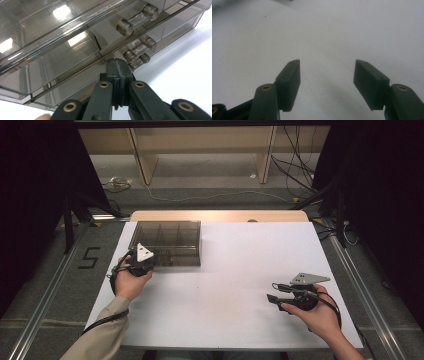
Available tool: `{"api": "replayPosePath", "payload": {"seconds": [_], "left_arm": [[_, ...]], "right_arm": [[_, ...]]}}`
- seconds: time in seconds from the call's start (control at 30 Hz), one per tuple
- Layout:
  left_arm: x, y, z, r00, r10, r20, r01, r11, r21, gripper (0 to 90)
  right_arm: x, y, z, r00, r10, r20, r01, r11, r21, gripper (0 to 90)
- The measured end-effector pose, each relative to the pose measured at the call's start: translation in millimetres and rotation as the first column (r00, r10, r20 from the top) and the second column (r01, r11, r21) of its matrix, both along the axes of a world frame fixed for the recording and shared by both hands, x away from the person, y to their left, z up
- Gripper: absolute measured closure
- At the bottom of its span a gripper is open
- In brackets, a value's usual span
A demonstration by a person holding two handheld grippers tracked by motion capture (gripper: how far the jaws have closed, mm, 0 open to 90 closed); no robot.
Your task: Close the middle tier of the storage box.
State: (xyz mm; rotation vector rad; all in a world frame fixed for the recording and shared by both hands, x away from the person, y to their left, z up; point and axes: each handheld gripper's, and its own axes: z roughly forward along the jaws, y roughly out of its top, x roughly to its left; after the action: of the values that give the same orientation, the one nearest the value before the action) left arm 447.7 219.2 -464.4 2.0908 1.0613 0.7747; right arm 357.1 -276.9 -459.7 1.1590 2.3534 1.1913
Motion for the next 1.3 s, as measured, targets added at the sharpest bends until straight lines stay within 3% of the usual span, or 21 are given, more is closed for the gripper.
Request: {"api": "replayPosePath", "payload": {"seconds": [1.23, 1.3], "left_arm": [[3.8, -0.5, -2.9, 0.9998, 0.018, 0.003, -0.018, 0.9997, -0.013, 89.1], [2.9, -0.2, -2.5, 0.9998, 0.018, -0.004, -0.018, 0.9996, -0.02, 85.3]], "right_arm": [[-0.2, -0.3, 0.1, 1.0, 0.001, 0.0, -0.001, 1.0, 0.0, 38.8], [-0.2, -0.7, 0.1, 1.0, 0.002, 0.003, -0.002, 1.0, 0.002, 38.8]]}}
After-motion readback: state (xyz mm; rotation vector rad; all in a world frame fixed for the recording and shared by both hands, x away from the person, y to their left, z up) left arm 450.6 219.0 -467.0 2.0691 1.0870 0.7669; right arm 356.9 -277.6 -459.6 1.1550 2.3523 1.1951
